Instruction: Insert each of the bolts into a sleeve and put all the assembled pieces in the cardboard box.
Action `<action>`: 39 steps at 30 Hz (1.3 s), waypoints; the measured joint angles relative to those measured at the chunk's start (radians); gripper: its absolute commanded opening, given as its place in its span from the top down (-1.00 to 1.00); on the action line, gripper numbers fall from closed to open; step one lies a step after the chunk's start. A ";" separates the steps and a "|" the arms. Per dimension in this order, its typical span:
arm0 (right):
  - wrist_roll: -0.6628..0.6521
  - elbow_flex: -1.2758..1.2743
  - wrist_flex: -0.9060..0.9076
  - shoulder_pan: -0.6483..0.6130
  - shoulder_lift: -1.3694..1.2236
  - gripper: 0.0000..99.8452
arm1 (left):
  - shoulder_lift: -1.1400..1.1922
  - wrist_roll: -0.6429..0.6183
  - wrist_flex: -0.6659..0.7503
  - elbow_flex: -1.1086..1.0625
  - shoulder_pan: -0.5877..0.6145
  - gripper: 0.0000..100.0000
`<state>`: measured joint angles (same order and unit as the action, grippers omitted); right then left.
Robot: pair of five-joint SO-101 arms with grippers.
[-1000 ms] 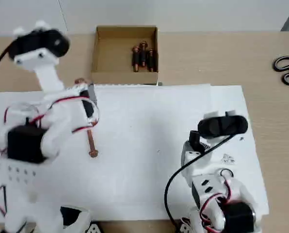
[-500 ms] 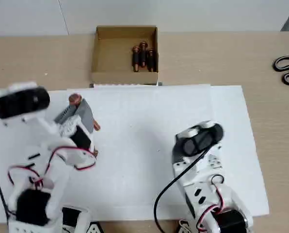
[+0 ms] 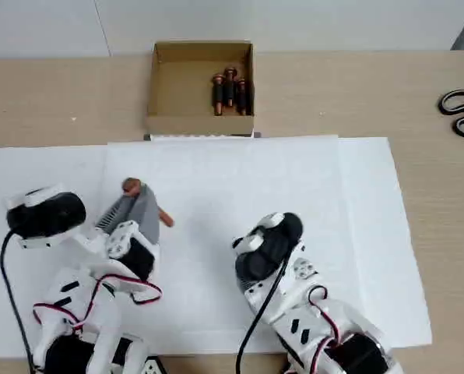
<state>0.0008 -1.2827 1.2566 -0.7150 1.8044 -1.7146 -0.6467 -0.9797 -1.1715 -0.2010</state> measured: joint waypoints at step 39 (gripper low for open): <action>-0.109 -0.074 -0.163 -0.043 0.000 0.99 | -0.049 -0.025 0.069 -0.069 -0.259 0.99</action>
<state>-0.1082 -1.3564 1.0940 -0.7580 1.8044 -1.7637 -0.6713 -0.9106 -1.2405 -0.4603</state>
